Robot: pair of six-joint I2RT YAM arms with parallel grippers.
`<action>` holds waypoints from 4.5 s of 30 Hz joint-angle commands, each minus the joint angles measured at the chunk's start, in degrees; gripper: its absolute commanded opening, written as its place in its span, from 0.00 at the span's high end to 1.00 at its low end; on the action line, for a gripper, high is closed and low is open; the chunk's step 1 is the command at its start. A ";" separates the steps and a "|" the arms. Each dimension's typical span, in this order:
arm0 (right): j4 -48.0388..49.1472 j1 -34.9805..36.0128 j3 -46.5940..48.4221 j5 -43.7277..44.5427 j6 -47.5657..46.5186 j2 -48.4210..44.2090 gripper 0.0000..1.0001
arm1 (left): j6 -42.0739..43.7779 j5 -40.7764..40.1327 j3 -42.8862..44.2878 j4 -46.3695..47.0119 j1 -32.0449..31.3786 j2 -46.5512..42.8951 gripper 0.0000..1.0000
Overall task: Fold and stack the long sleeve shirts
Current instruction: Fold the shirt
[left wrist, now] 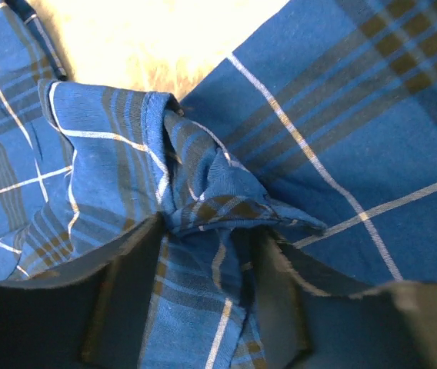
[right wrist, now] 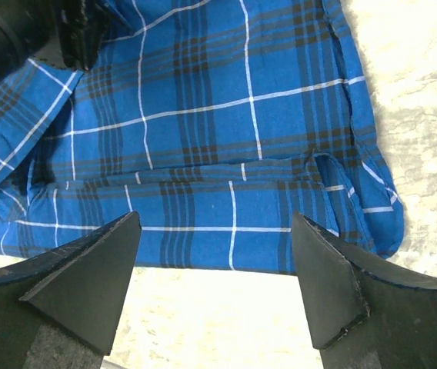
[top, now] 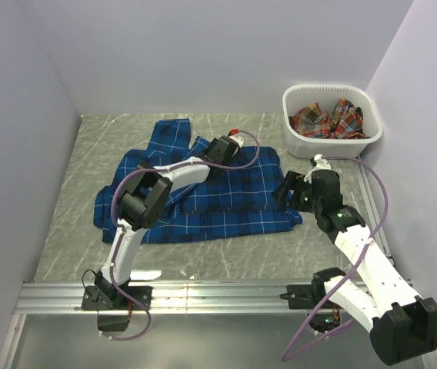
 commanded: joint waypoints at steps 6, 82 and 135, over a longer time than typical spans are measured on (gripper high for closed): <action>3.17 0.15 -1.04 -2.04 0.88 -0.46 0.17 | 2.15 -5.17 -2.20 6.53 -0.40 -1.23 0.96; 16.46 33.20 17.33 9.30 -28.28 15.81 1.00 | -17.63 9.59 -9.83 -21.52 -1.02 -47.80 0.32; -12.11 20.64 50.35 10.98 -19.07 34.77 1.00 | -74.94 18.64 -70.31 -8.50 41.53 -72.68 0.41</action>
